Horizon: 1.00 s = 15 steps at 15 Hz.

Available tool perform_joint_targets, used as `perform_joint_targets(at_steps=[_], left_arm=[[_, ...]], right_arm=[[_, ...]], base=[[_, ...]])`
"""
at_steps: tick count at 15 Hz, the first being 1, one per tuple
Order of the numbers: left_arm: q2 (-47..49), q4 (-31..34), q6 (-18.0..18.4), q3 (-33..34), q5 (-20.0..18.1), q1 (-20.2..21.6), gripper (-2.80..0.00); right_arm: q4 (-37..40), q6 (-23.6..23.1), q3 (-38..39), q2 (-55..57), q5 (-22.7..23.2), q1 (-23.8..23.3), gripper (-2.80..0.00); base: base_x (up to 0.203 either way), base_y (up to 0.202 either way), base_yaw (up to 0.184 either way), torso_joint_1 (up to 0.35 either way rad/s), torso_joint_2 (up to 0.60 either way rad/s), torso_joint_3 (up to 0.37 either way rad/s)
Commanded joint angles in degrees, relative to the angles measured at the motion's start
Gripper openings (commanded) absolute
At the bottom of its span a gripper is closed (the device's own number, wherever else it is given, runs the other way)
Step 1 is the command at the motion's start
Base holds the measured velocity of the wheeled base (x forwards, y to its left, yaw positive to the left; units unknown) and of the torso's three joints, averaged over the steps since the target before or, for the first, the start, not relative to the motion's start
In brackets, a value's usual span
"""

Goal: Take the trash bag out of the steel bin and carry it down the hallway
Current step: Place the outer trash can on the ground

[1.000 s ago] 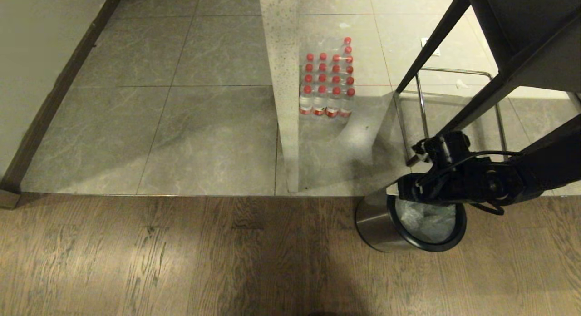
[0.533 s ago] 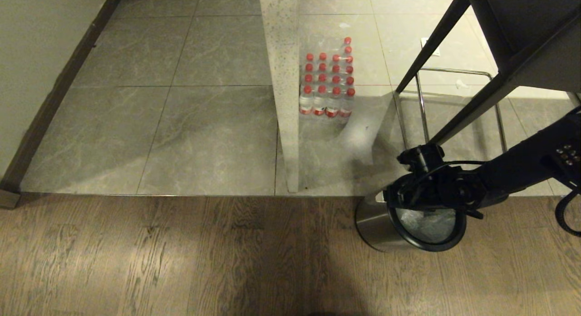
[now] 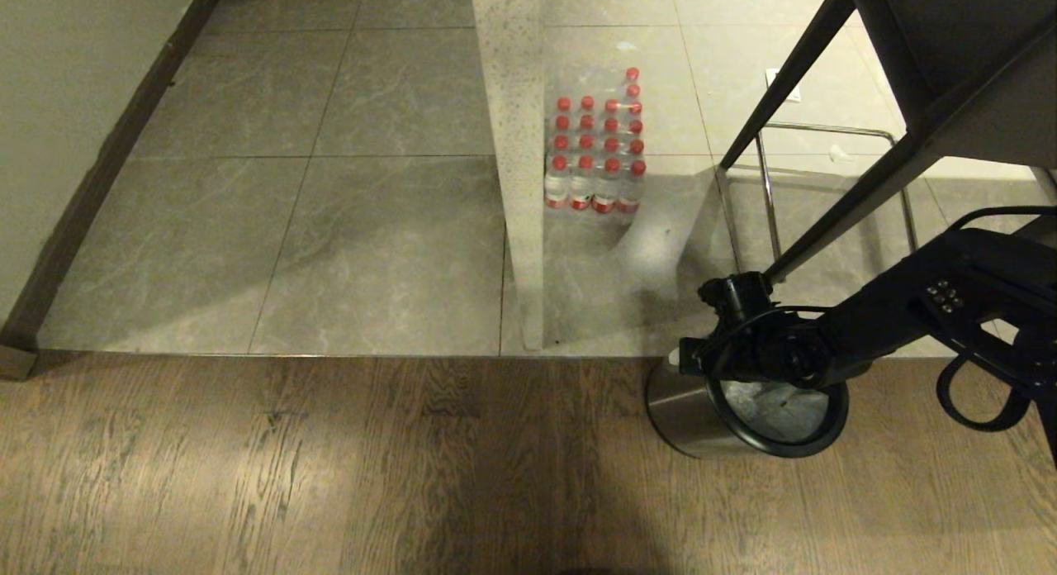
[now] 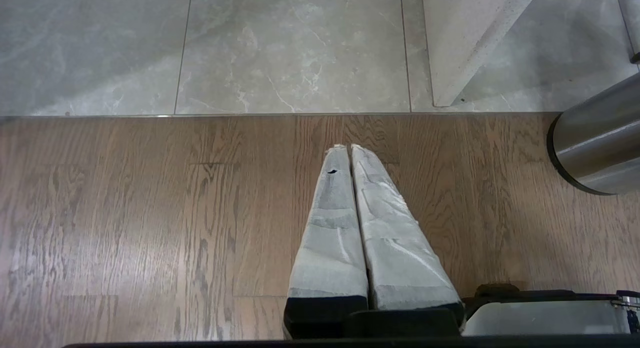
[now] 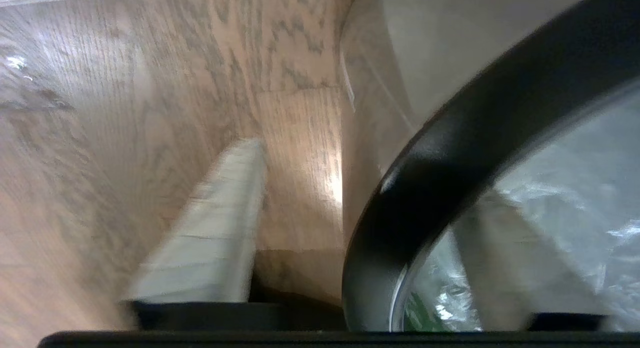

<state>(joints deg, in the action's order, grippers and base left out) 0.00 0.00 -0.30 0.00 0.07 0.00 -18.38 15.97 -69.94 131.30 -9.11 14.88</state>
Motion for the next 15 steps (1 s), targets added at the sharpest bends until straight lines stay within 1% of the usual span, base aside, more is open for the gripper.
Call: perform_joint_targets(at_steps=[1,7,9,10,13,15], left_arm=[[0.1,0.0,0.0,0.0,0.0,0.0,-2.8],[0.0,0.0,0.0,0.0,0.0,0.0,-2.8],[0.1,-0.1,0.0,0.0,0.0,0.0,-2.8],[0.1,-0.1,0.0,0.1,0.0,0.0,-2.8],[0.1,-0.1,0.0,0.0,0.0,0.0,-2.8],[0.1,0.0,0.0,0.1,0.0,0.0,-2.8]], right_arm=[[-0.3,-0.1,-0.5,0.7,-0.5,0.1,-2.8],[0.4,-0.1,1.0,-4.1,-2.9,0.1,-2.8],[0.4,-0.1,1.5,-4.6,-5.5,0.4,-2.8],[0.4,-0.1,1.8,-4.8,-6.0,0.7,-2.8],[0.3,-0.1,3.6,-5.8,-6.0,1.6,-2.8],[0.4,-1.4,5.1,-7.7,-5.9,2.0,-2.8]], base=[[0.0,0.0,0.0,0.0,0.0,0.0],[0.0,0.0,0.0,0.0,0.0,0.0],[0.0,0.0,0.0,0.0,0.0,0.0],[0.0,0.0,0.0,0.0,0.0,0.0],[0.0,0.0,0.0,0.0,0.0,0.0],[0.0,0.0,0.0,0.0,0.0,0.0]])
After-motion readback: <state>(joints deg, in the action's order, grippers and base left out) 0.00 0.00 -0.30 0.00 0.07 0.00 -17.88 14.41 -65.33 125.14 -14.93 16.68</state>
